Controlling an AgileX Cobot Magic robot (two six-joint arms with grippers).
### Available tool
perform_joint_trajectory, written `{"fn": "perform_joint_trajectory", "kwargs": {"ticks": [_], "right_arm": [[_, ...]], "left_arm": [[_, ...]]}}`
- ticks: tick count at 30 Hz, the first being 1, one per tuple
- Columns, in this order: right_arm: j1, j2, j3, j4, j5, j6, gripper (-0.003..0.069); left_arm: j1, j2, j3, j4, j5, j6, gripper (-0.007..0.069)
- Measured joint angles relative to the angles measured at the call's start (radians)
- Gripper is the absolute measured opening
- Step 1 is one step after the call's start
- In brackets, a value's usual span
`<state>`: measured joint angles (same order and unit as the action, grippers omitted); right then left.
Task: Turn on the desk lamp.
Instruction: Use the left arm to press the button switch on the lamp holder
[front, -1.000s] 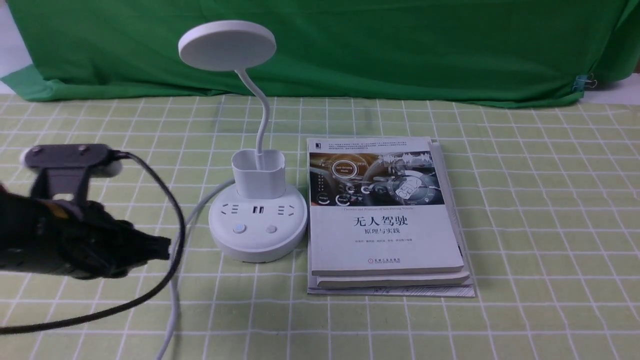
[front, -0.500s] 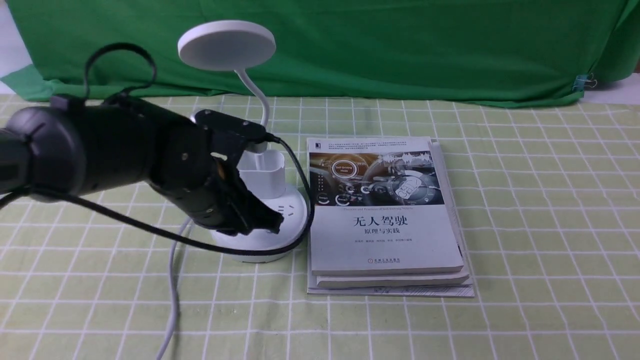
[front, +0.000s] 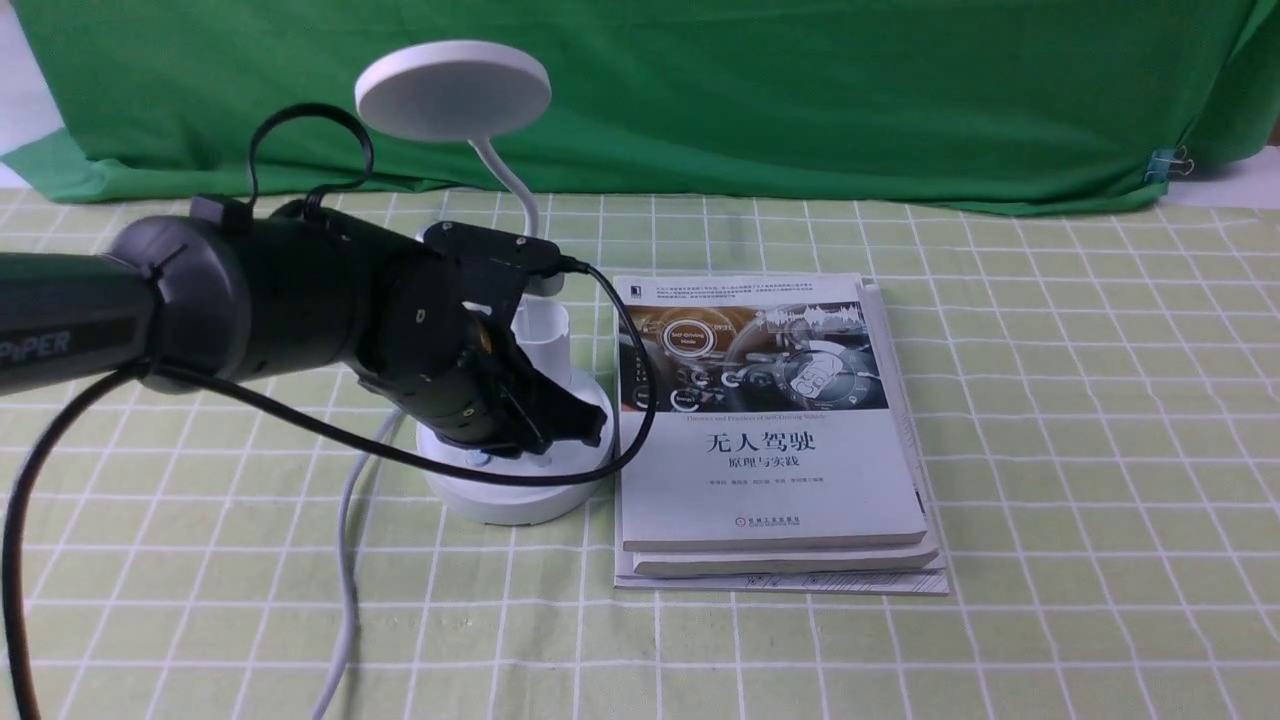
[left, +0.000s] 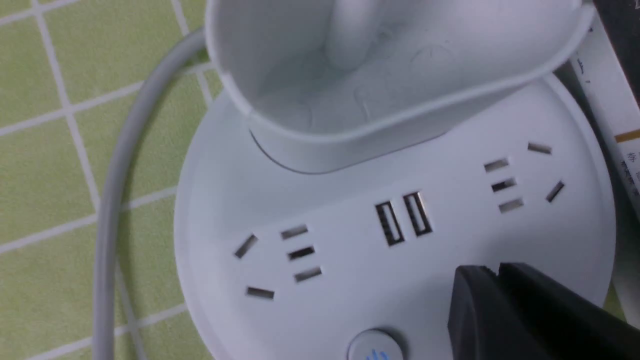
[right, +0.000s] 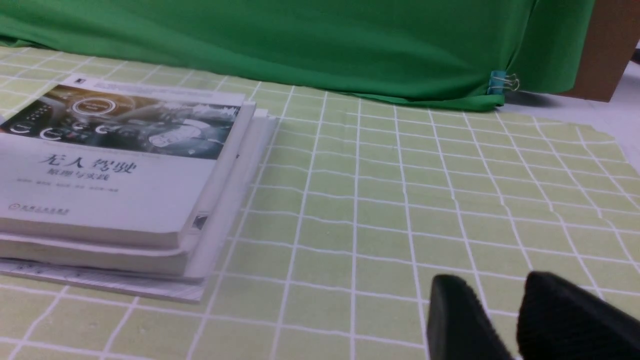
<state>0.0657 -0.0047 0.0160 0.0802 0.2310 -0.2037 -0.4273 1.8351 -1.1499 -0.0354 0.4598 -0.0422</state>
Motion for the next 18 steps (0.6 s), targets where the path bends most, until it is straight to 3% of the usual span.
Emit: {"fn": "perform_joint_trajectory", "kwargs": {"ticks": [18], "right_arm": [[0.000,0.000,0.000,0.000,0.000,0.000,0.0245]], "left_arm": [[0.000,0.021,-0.001,-0.085,-0.015,0.026,0.0019]]}}
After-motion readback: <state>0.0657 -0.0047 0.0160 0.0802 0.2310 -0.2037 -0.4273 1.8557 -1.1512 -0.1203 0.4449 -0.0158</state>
